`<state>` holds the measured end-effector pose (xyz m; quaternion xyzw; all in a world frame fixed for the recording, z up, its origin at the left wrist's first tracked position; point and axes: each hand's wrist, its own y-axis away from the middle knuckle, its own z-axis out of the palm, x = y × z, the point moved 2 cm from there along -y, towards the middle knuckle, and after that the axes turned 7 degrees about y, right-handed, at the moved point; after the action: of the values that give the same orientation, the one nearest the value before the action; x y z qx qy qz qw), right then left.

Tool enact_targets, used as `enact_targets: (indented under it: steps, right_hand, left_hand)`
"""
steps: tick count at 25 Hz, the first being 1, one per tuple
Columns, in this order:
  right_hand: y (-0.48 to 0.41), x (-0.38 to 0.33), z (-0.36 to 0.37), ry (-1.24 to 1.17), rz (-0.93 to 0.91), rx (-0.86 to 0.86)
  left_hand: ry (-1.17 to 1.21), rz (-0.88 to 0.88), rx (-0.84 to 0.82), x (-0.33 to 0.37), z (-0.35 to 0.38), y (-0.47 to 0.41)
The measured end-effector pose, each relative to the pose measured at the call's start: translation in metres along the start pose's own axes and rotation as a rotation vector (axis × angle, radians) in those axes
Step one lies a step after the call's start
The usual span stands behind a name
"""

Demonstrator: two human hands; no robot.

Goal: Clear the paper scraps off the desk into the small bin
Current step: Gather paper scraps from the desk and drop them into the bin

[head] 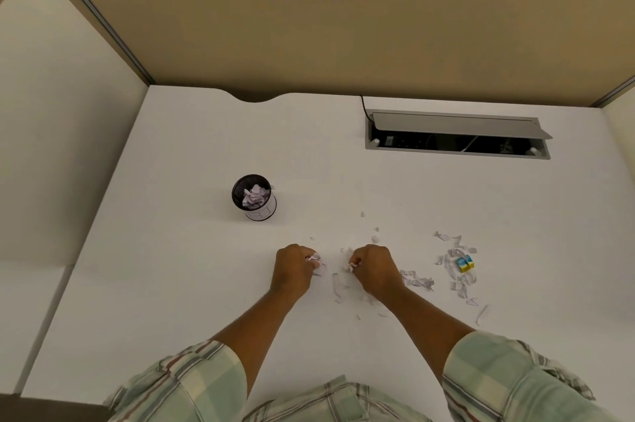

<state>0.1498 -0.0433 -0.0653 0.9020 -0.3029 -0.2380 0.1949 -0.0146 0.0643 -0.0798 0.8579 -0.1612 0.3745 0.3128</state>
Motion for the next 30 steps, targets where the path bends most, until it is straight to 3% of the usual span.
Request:
enact_targets:
  steps: [6,11,16,22,30]
  right_hand:
    - [-0.01,-0.056,-0.034,-0.359,-0.033,0.08]
    - [-0.034,-0.13,-0.064,-0.539,-0.072,0.106]
    - [-0.058,-0.189,-0.089,-0.463,-0.177,0.156]
    - [-0.079,-0.216,-0.087,-0.369,-0.196,0.149]
    - [-0.085,-0.244,-0.068,0.051,-0.332,0.046]
  left_hand:
    - [0.2,0.052,0.187,0.015,-0.061,0.01]
    - [0.111,0.12,0.416,0.03,-0.133,-0.009]
    - [0.009,0.159,0.472,0.048,-0.17,-0.042]
    - [-0.053,0.082,0.269,0.035,-0.174,-0.059]
    - [0.123,-0.072,0.396,0.001,-0.195,-0.055]
